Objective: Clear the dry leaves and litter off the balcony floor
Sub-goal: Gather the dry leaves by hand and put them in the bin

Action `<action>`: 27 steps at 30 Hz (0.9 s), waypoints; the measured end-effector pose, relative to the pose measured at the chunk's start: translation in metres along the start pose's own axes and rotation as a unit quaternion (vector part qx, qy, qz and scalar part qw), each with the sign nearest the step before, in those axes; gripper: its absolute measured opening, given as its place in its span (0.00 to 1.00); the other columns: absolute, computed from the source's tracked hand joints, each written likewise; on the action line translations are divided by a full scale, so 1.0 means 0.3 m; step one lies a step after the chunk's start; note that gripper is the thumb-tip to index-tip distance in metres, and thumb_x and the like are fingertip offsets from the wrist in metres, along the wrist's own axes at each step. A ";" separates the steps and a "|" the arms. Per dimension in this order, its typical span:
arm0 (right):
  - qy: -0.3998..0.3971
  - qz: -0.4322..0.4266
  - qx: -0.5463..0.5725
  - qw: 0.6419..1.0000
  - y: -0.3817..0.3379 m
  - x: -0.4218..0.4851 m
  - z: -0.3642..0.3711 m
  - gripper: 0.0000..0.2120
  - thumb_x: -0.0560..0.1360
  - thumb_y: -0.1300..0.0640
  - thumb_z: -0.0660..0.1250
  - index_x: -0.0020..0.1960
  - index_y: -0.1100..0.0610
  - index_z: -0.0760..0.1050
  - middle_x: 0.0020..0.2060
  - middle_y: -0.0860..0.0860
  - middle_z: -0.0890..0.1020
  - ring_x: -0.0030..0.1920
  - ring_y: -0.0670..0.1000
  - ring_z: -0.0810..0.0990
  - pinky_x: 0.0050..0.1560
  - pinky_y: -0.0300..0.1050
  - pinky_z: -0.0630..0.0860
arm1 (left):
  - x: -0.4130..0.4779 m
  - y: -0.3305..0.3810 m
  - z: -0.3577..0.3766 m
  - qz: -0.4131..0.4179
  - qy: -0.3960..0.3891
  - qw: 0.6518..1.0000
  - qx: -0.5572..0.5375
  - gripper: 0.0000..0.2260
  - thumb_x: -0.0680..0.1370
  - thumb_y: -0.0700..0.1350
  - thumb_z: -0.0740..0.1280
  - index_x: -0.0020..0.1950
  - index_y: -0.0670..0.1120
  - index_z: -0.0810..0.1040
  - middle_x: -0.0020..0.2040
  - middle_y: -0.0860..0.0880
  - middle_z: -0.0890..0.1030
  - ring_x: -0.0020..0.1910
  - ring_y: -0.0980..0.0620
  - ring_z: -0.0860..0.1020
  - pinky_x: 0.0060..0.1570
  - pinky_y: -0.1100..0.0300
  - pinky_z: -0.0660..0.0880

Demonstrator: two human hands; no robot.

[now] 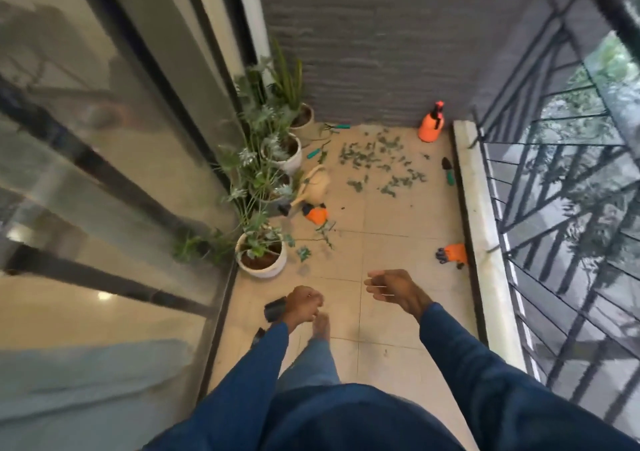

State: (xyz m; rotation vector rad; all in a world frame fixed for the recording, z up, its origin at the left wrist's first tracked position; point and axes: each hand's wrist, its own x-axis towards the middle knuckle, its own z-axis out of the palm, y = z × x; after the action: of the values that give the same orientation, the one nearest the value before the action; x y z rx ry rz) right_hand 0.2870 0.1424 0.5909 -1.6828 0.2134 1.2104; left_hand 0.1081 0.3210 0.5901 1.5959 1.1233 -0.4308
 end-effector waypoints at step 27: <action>0.055 -0.036 0.166 0.984 -0.715 0.681 -0.516 0.13 0.83 0.60 0.61 0.59 0.67 0.79 0.55 0.63 0.84 0.50 0.59 0.84 0.49 0.49 0.82 | 0.947 1.103 0.093 0.059 -0.108 0.988 0.091 0.07 0.80 0.41 0.67 0.44 0.42 0.83 0.41 0.45 0.84 0.35 0.50 0.81 0.35 0.58 0.77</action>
State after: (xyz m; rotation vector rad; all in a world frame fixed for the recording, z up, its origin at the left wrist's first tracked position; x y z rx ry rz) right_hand 0.6146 0.1999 0.5599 -1.4527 0.3968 0.9676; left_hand 0.5290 0.4312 0.5494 1.7189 0.8389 -0.6263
